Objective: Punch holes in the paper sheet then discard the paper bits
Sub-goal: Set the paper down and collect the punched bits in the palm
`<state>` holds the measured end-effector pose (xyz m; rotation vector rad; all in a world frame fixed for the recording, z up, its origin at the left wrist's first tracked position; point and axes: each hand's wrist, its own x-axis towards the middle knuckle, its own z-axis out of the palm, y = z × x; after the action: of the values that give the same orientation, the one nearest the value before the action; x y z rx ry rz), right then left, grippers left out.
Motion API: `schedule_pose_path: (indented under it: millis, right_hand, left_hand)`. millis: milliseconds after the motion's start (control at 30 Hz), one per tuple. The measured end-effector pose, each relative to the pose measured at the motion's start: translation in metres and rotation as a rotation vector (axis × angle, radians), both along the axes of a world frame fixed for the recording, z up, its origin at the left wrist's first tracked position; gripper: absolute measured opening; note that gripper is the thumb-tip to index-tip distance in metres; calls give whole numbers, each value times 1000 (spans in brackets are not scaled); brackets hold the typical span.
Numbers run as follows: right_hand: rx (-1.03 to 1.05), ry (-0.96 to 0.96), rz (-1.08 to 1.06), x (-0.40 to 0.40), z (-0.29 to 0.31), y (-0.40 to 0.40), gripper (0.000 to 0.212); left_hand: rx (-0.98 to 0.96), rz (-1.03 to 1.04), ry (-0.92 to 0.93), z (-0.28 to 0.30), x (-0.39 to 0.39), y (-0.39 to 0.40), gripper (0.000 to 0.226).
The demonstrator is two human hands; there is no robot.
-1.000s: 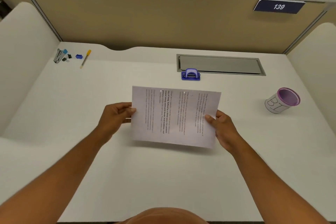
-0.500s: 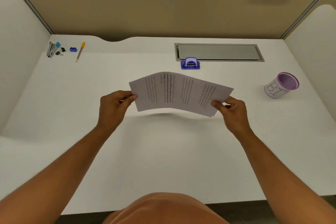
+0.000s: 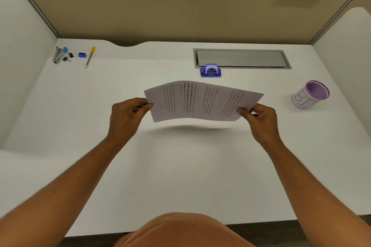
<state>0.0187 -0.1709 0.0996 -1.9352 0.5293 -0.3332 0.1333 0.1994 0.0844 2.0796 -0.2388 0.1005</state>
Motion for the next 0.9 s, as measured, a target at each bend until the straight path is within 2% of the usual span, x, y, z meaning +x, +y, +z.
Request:
schedule_pose_path:
  millis: [167,633,900]
  right_hand:
    - [-48,14,-24,2,0,-3,22]
    - [40,81,53,-1,-16,-6,25]
    - [24,75,2,-1,-18,-5,26]
  left_hand:
    - [35,-9,-29,1,0,-1,14]
    - [54,-78,-7,-16,-4,-9,19]
    - [17,-17,8,-15,-5,-17,14]
